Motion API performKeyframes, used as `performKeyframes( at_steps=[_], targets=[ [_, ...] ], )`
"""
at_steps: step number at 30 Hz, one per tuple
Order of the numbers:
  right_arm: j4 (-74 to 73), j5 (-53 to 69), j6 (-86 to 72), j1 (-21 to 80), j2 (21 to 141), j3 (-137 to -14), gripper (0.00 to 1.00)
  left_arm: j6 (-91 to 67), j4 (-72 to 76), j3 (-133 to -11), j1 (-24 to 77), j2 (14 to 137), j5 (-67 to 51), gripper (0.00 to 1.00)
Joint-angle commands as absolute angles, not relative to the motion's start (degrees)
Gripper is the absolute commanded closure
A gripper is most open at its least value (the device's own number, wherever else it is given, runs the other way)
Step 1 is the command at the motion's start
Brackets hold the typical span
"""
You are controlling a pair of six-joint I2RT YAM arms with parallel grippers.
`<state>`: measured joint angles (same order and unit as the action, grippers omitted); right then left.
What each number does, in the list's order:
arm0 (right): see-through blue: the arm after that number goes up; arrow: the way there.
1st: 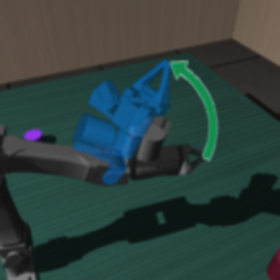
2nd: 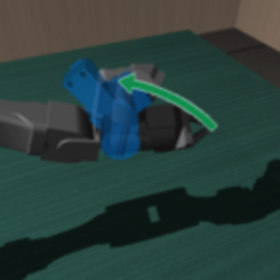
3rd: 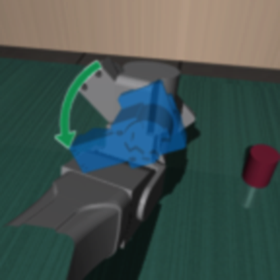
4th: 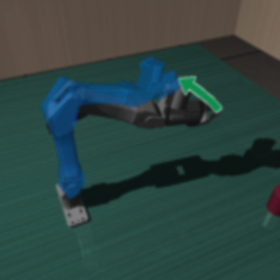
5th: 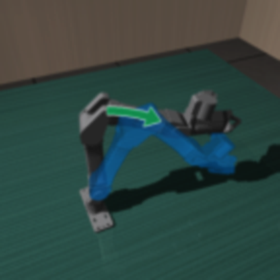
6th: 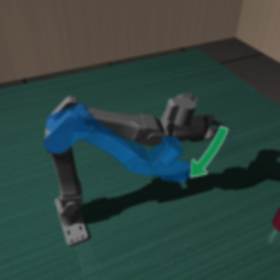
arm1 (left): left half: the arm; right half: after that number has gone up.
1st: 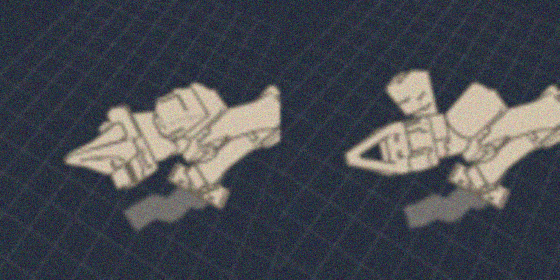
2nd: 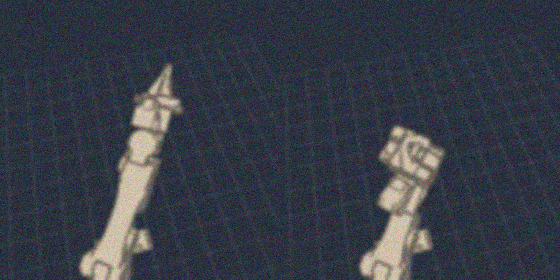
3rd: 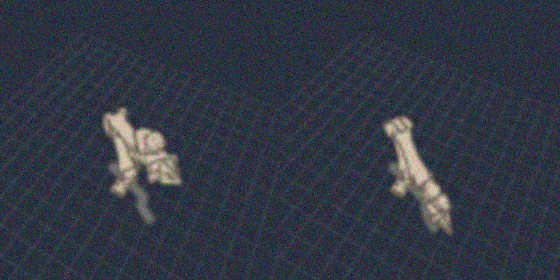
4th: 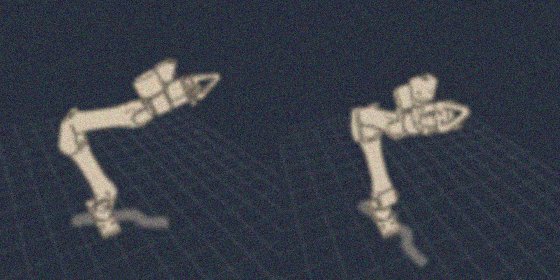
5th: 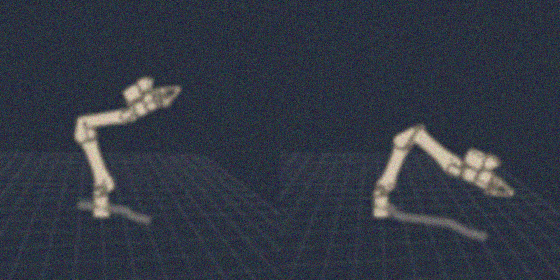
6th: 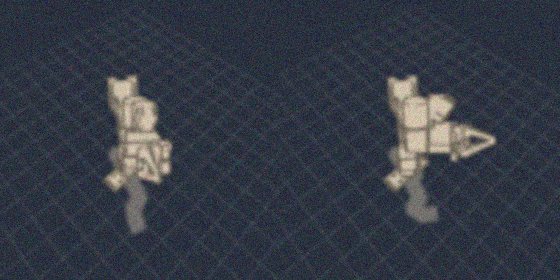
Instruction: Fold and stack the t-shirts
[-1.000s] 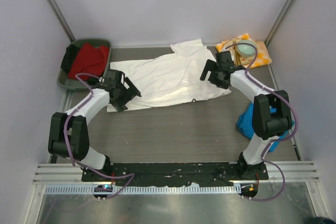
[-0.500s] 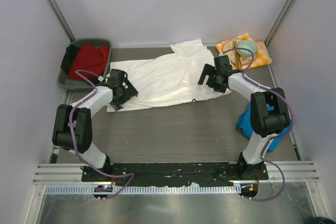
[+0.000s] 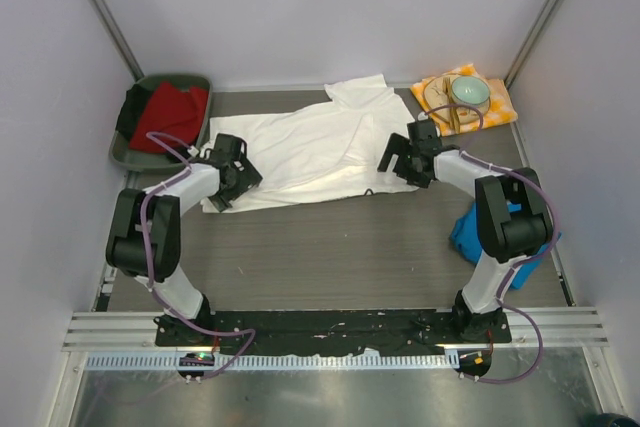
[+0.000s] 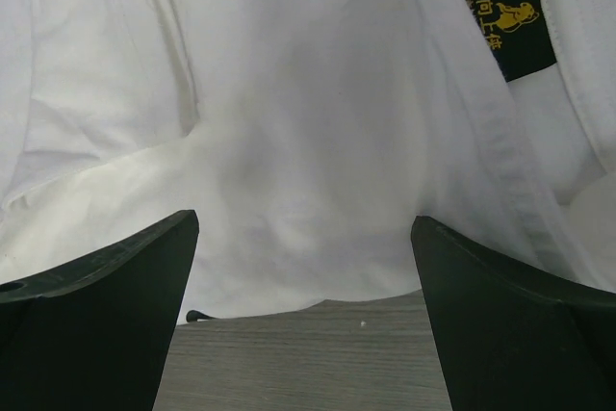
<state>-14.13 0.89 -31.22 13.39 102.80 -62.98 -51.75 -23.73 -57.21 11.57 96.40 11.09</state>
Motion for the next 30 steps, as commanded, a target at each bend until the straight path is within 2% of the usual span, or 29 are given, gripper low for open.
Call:
performKeyframes(
  at_steps=[1, 11, 21, 26, 30],
  targets=[
    [-10.7, 0.2, -33.2, 13.6, 102.0, -58.1, 0.01, -51.7, -23.6, -53.6, 11.4, 94.1, 17.0, 0.02],
    [-15.3, -5.9, -36.6, 14.4, 91.8, -47.5, 0.01, -52.6, -23.5, -40.2, 11.9, 83.9, 15.5, 0.02],
    [-27.4, -7.5, -42.3, 16.3, 72.9, -38.3, 0.00, -55.4, -29.2, -31.5, 13.3, 66.6, 13.2, 0.03],
    [-32.4, -8.4, -42.2, 17.8, 63.1, -38.0, 0.00, -57.1, -34.3, -30.5, 14.1, 58.0, 12.0, 0.04],
    [-33.0, -9.3, -40.2, 20.4, 59.8, -43.7, 0.00, -56.6, -37.2, -34.1, 14.3, 52.7, 11.7, 0.03]
  ],
)
